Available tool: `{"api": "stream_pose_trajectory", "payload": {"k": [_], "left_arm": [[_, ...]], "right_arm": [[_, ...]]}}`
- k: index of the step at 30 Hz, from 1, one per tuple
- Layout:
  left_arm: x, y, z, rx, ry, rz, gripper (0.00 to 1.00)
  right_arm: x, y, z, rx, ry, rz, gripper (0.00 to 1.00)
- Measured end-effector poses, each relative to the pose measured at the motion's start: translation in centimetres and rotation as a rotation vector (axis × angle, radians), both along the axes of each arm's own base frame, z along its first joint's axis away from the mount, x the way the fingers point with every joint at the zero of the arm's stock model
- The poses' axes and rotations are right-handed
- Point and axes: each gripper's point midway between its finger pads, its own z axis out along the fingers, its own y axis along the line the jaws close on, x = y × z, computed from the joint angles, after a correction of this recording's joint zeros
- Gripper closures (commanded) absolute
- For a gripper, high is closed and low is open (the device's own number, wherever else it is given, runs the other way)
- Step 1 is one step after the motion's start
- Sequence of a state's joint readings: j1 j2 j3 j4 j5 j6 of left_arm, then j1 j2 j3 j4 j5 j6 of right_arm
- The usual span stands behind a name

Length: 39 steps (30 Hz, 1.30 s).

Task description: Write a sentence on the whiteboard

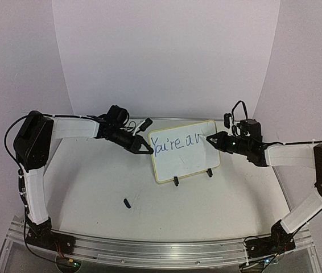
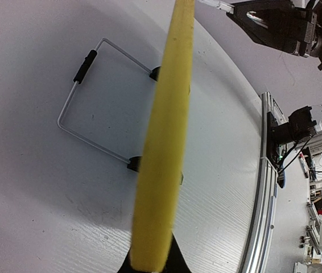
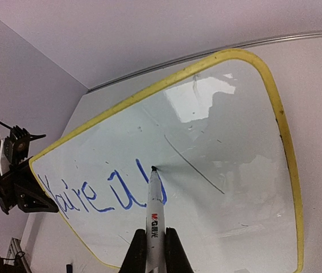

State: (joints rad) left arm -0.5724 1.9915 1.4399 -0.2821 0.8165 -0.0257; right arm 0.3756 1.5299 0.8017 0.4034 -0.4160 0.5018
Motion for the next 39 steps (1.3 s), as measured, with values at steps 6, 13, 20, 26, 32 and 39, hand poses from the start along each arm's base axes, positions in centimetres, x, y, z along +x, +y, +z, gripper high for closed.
{"api": "stream_pose_trajectory", "payload": {"k": [6,13,20,26,32,39], "left_arm": [[0.0,0.0,0.0,0.001,0.000,0.000,1.00],[0.0,0.0,0.0,0.001,0.000,0.000,1.00],[0.0,0.0,0.0,0.000,0.000,-0.001,1.00],[0.0,0.0,0.0,0.001,0.000,-0.001,1.00],[0.0,0.0,0.0,0.001,0.001,-0.001,1.00],[-0.1,0.0,0.0,0.002,0.001,-0.001,1.00]], "right_arm": [[0.3,0.1,0.7,0.004,-0.015,-0.003,1.00],[0.2,0.0,0.3,0.002,-0.008,-0.005,1.00],[-1.3,-0.6,-2.3,-0.015,0.049,-0.009,1.00],[-1.6,-0.8,-2.3,-0.014,0.052,-0.015,1.00],[-1.3,-1.0,-2.0,-0.018,0.045,-0.028,1.00],[0.4,-0.5,1.4,0.003,-0.029,-0.037,1.00]]}}
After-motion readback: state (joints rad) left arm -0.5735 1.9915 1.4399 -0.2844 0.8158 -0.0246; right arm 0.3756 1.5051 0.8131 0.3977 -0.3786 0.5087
